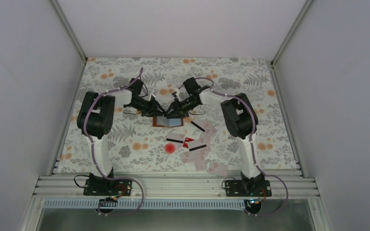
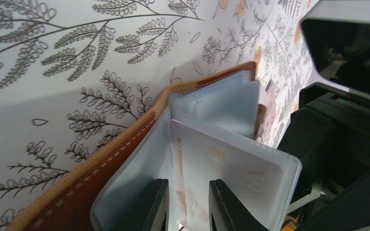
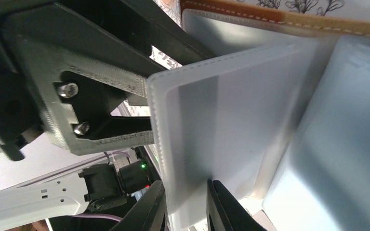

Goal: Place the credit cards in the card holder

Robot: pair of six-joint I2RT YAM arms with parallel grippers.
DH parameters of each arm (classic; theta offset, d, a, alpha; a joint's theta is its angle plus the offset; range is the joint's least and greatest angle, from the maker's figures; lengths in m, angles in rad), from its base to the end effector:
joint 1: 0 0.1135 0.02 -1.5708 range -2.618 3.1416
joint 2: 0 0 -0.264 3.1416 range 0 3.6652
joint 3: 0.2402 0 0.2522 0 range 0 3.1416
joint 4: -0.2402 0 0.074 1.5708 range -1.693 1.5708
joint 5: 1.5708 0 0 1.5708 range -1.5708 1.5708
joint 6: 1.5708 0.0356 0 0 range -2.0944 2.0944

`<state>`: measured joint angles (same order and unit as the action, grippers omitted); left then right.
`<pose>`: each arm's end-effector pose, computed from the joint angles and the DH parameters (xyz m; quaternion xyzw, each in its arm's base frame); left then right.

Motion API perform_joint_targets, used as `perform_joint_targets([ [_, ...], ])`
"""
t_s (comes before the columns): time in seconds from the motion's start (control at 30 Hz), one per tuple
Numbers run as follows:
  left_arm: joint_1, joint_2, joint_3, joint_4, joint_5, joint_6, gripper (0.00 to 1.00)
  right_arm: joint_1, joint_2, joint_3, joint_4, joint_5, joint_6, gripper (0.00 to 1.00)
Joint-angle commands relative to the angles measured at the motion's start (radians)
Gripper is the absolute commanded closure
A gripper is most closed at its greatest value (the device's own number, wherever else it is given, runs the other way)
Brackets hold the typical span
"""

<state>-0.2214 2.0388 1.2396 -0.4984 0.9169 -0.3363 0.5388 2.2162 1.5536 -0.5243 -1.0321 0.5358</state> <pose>0.3633 -0.1107 0.1233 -0.0092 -0.8904 0.4551 0.0033 0.3649 0.2537 0.1355 0.0954 -0.8537 -0.5011 0.1054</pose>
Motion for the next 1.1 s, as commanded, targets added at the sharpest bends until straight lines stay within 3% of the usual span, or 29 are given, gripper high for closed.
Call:
perform_joint_targets([
  [0.0, 0.007, -0.057, 0.001, -0.031, -0.044, 0.008, 0.77, 0.027, 0.038, 0.032, 0.022, -0.036, 0.025, 0.78],
  [0.43, 0.030, -0.197, 0.041, -0.119, -0.201, -0.010, 0.65, 0.044, 0.068, 0.051, 0.041, -0.043, 0.036, 0.77],
  [0.7, 0.030, -0.230, 0.048, -0.111, -0.182, -0.015, 0.62, 0.052, 0.072, 0.083, 0.052, -0.095, 0.033, 0.59],
  [1.07, 0.028, -0.243, 0.060, -0.108, -0.148, -0.005, 0.62, 0.053, 0.084, 0.072, 0.023, -0.057, 0.018, 0.59],
])
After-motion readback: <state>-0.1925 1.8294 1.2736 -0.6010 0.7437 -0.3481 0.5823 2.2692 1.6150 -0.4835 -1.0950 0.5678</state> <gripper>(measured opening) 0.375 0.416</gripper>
